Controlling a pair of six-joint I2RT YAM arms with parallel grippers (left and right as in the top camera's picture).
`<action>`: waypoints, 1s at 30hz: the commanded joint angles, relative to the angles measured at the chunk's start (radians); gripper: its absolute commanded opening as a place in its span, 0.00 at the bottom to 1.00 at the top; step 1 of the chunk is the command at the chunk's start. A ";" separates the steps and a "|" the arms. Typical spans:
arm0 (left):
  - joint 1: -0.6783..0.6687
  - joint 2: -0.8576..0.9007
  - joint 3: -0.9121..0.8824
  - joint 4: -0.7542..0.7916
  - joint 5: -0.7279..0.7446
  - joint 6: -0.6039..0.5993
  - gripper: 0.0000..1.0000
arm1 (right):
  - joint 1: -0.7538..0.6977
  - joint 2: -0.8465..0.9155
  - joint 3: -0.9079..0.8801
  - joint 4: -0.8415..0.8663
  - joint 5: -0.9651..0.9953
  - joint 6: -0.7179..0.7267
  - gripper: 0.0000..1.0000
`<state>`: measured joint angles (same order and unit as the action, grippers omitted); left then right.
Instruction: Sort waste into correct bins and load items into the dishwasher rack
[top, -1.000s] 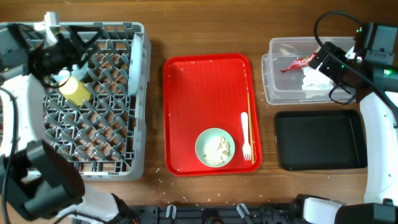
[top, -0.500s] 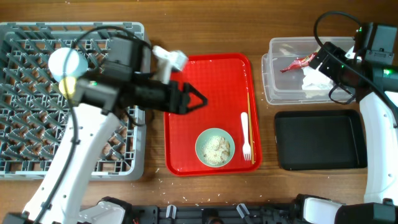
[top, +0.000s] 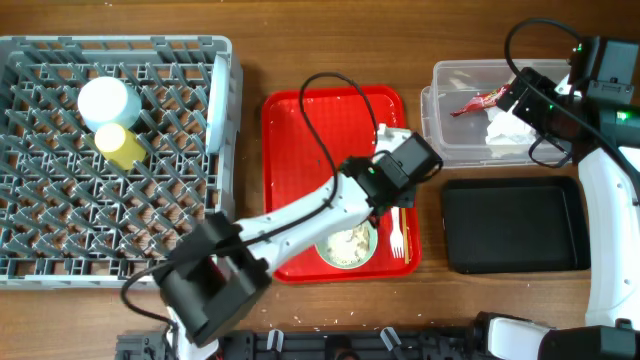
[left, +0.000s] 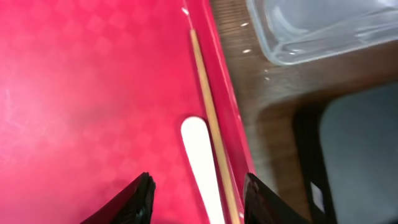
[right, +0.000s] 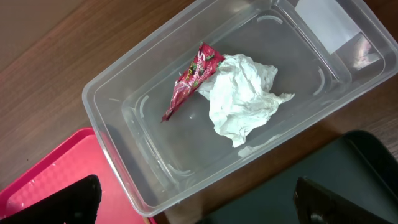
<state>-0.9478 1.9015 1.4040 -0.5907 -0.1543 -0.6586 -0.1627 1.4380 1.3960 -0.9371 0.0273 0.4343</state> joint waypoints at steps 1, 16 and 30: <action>-0.021 0.047 0.002 -0.004 -0.087 -0.056 0.50 | 0.002 0.000 0.016 0.002 0.010 0.011 1.00; 0.790 -0.530 0.004 -0.487 -0.106 0.010 1.00 | 0.002 0.000 0.016 0.002 0.010 0.011 1.00; 1.091 -0.534 0.004 -0.525 -0.090 0.023 1.00 | 0.708 0.020 -0.112 -0.092 -0.222 0.112 1.00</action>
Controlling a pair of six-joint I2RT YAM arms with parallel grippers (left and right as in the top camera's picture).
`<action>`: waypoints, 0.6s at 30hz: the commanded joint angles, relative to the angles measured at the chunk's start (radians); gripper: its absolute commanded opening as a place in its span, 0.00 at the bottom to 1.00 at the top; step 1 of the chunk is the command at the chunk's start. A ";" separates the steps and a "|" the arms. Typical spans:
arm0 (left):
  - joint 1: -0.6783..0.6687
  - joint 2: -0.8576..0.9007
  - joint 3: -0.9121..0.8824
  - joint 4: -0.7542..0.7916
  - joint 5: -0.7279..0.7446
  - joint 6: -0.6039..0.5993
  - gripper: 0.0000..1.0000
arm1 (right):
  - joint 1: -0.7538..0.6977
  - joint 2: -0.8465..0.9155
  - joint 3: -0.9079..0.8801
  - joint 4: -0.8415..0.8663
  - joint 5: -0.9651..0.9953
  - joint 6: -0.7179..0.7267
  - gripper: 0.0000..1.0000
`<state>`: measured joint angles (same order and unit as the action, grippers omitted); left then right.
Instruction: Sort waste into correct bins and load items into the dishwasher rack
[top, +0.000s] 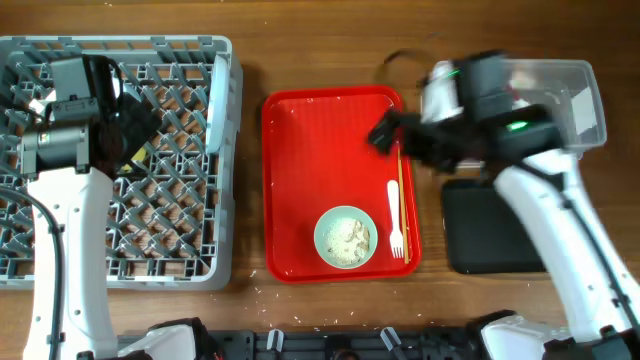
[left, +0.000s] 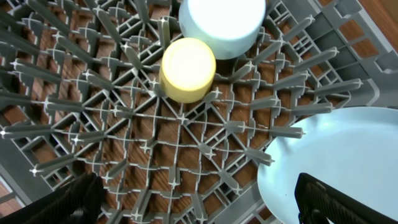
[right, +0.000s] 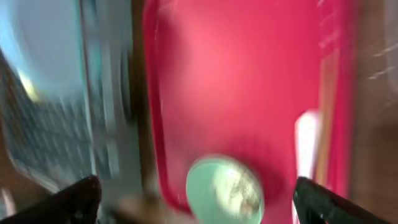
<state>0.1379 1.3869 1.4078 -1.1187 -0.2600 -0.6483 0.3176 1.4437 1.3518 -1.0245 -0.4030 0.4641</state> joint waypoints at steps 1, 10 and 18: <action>0.005 -0.019 0.000 0.003 0.016 0.012 1.00 | 0.326 0.026 -0.092 0.009 0.273 0.169 1.00; 0.005 -0.019 0.000 0.003 0.016 0.012 1.00 | 0.787 0.362 -0.133 0.145 0.464 0.349 0.74; 0.005 -0.019 0.000 0.003 0.016 0.012 1.00 | 0.789 0.433 -0.133 0.143 0.524 0.346 0.28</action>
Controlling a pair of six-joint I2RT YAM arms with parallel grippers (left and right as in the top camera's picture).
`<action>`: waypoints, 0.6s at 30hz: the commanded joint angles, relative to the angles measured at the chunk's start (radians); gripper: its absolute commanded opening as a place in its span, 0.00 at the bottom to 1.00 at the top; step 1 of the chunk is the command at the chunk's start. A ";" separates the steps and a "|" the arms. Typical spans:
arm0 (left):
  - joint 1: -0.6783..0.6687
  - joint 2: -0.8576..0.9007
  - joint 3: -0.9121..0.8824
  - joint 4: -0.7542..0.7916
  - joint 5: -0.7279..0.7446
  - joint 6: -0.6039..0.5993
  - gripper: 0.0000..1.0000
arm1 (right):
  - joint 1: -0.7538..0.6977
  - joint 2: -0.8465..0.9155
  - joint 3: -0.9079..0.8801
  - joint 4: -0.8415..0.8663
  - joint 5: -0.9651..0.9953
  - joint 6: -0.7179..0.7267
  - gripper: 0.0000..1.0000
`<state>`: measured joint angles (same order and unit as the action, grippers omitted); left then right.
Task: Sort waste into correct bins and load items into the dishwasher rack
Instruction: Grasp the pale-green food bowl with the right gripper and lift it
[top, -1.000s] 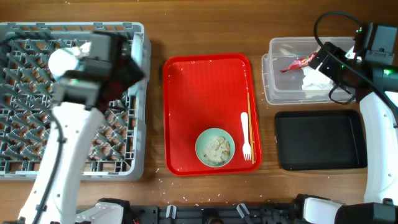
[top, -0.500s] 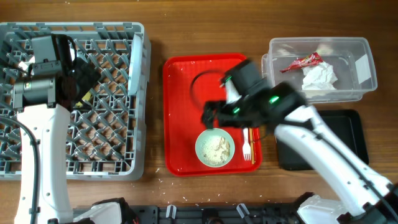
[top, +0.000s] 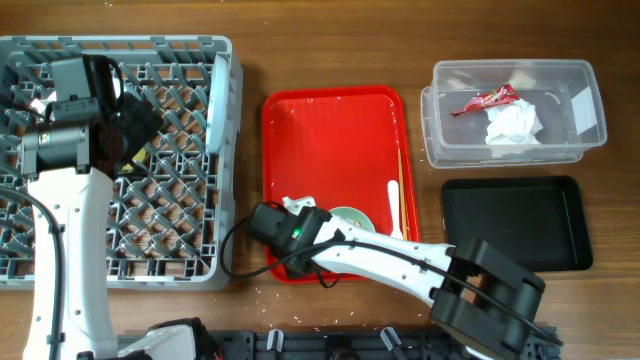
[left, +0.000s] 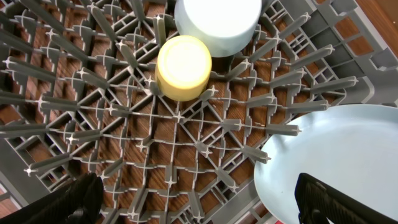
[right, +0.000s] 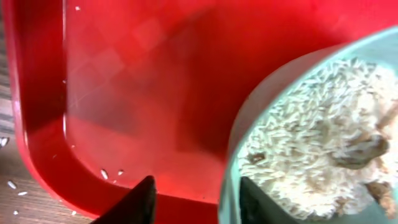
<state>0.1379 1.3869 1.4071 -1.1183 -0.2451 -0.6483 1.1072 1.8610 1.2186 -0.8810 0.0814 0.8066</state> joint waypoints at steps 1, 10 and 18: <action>0.005 -0.019 0.001 0.003 0.001 0.012 1.00 | 0.000 0.016 0.002 -0.002 0.043 0.004 0.21; 0.005 -0.019 0.001 0.003 0.001 0.012 1.00 | -0.013 0.014 0.137 -0.189 0.256 -0.026 0.04; 0.005 -0.019 0.001 0.003 0.001 0.012 1.00 | -0.455 -0.240 0.238 -0.363 0.184 0.025 0.04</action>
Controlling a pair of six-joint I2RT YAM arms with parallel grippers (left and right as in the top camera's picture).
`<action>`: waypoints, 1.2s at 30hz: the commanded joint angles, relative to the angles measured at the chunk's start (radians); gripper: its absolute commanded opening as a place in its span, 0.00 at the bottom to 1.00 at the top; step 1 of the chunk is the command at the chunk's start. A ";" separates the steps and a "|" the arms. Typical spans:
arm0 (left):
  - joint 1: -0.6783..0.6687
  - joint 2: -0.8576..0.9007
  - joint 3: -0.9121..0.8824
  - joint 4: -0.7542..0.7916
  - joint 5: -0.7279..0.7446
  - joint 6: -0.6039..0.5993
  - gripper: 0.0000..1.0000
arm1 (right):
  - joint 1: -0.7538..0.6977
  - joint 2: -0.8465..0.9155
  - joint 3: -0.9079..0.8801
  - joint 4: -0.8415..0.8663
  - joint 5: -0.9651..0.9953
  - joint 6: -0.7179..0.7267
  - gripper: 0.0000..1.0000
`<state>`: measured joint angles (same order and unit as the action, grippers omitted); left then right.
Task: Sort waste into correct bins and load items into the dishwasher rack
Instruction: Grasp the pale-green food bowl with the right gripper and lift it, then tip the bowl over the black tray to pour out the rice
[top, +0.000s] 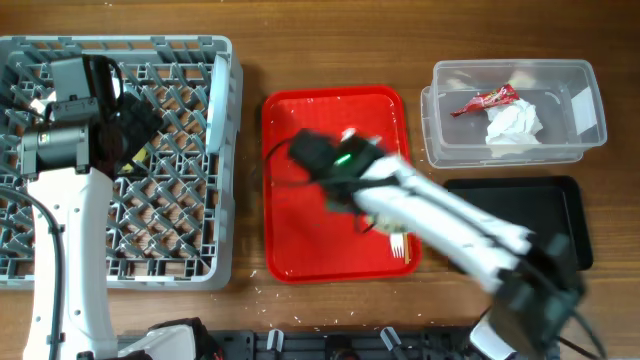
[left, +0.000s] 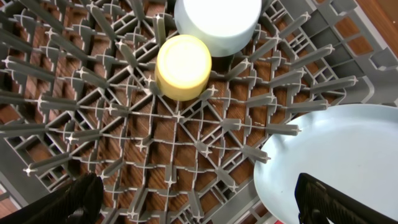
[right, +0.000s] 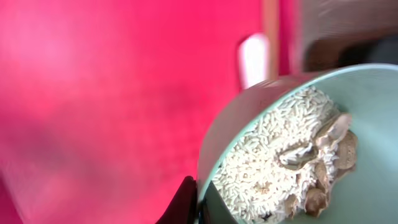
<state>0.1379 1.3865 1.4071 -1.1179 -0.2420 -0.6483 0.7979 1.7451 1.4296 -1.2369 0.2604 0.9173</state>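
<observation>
My right gripper (right: 198, 200) is shut on the rim of a pale green bowl (right: 292, 155) of rice and food scraps, held above the red tray (right: 112, 93). In the overhead view the blurred right arm (top: 400, 205) crosses the tray and hides the bowl. A white fork (top: 397, 243) and a wooden chopstick (right: 270, 25) lie along the tray's right side. My left gripper (left: 199, 202) hangs open over the grey dishwasher rack (top: 180, 240), above a yellow cup (left: 183, 67), a pale blue cup (left: 217, 18) and a light blue plate (left: 336, 162).
A clear bin (top: 440, 150) at the back right holds a red wrapper (top: 485, 100) and a crumpled tissue (top: 513, 125). A black tray (top: 520, 220) lies in front of it, right of the red tray. Rice grains dot the table's front edge.
My right gripper stood open around the bowl's rim at the tray's front; now it is shut on the rim, with the bowl held up nearer the tray's middle. The left arm has not moved.
At first my left gripper was open over the fork and chopstick on the tray, the right over the clear bin. Then the left hung over the rack while the right crossed the tray. The right straddled the bowl's rim, and now grips it.
</observation>
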 joint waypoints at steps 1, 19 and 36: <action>0.005 -0.019 0.001 0.002 -0.002 0.012 1.00 | -0.238 -0.162 0.027 -0.007 -0.047 -0.138 0.04; 0.005 -0.019 0.001 0.002 -0.002 0.012 1.00 | -1.485 -0.250 -0.403 0.053 -1.189 -1.020 0.04; 0.005 -0.019 0.001 0.002 -0.002 0.012 1.00 | -1.775 -0.185 -0.613 0.327 -1.615 -0.903 0.04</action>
<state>0.1394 1.3853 1.4071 -1.1183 -0.2413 -0.6483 -0.9726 1.5379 0.8246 -0.9401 -1.2385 -0.0067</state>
